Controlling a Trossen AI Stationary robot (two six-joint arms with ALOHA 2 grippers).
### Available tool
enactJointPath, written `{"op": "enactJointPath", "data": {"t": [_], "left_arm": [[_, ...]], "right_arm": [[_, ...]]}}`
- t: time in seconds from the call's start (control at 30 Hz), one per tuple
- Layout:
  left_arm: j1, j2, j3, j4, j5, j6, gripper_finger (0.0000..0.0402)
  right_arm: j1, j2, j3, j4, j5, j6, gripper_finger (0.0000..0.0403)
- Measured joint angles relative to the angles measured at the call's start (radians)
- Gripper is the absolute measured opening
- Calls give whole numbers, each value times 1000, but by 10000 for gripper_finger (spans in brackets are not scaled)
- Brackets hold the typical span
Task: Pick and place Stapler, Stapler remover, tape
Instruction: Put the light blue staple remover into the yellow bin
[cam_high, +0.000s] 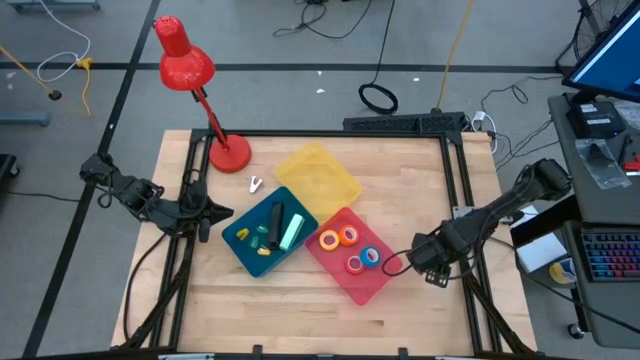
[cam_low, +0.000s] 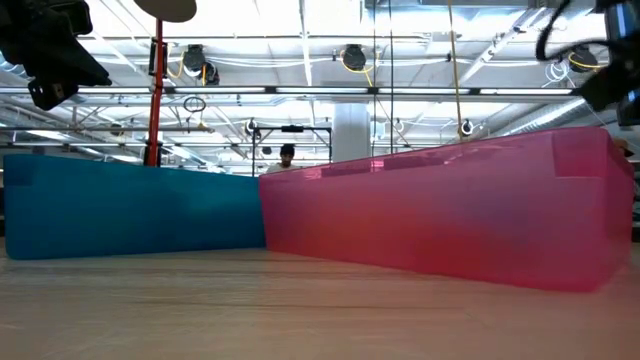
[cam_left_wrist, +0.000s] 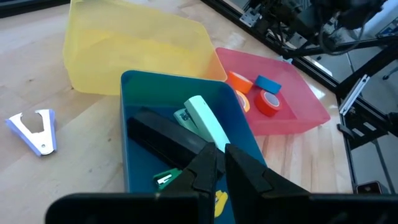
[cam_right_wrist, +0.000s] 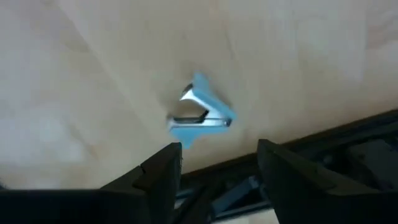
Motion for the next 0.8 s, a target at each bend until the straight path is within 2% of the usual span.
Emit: {"op": "enactJointPath", "data": {"t": [0.33,0.63,0.8], "left_arm": [[0,0,0,0,0,-74,33],[0,0,0,0,0,-75,33],[0,0,0,0,0,-74,33]], "right_arm": [[-17,0,-171,101,21,28,209],[-17,0,-179,195,27,24,212],[-17,0,-179,217,70,4,208]]}}
